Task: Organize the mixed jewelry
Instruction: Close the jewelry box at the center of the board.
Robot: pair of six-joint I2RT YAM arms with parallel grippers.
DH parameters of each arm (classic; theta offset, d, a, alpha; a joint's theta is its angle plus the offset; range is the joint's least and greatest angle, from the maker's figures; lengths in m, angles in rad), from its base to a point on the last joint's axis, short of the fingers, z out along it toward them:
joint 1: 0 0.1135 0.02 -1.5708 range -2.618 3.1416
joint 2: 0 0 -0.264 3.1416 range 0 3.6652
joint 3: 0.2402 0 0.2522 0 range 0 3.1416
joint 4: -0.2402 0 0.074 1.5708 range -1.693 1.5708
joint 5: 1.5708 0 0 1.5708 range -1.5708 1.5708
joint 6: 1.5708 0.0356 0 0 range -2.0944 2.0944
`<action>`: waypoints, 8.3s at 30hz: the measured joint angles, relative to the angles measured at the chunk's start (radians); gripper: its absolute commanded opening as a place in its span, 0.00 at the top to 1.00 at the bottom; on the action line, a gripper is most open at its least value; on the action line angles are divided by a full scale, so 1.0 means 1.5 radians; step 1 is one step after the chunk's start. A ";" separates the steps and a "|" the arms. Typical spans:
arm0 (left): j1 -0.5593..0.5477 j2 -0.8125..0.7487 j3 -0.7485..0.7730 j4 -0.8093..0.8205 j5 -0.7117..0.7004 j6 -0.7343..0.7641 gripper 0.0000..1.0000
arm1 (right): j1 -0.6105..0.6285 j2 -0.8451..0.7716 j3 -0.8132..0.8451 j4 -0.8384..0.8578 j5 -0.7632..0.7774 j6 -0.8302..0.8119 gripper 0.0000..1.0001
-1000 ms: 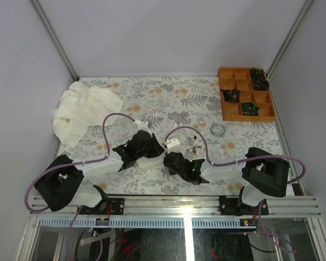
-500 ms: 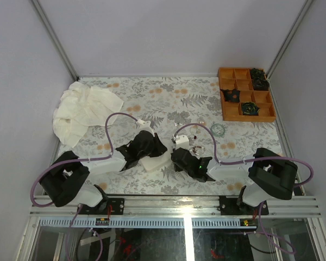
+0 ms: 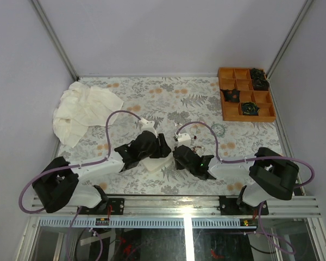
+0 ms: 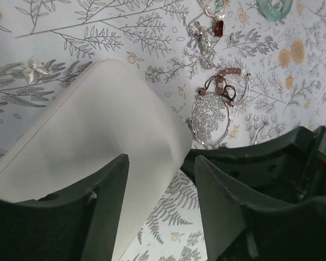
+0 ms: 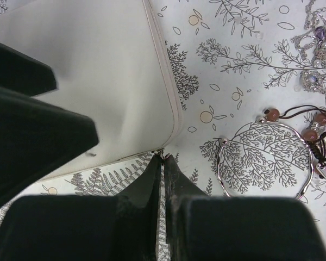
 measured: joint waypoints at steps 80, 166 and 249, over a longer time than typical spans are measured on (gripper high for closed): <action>-0.100 0.006 0.114 -0.320 -0.045 0.037 0.50 | -0.104 -0.032 -0.067 0.075 -0.137 0.041 1.00; -0.128 -0.013 0.106 -0.370 -0.155 -0.058 0.40 | 0.053 -0.003 -0.041 0.089 -0.115 0.115 1.00; -0.129 0.184 0.178 -0.111 -0.200 -0.016 0.71 | -0.069 -0.179 -0.103 -0.107 -0.032 0.117 1.00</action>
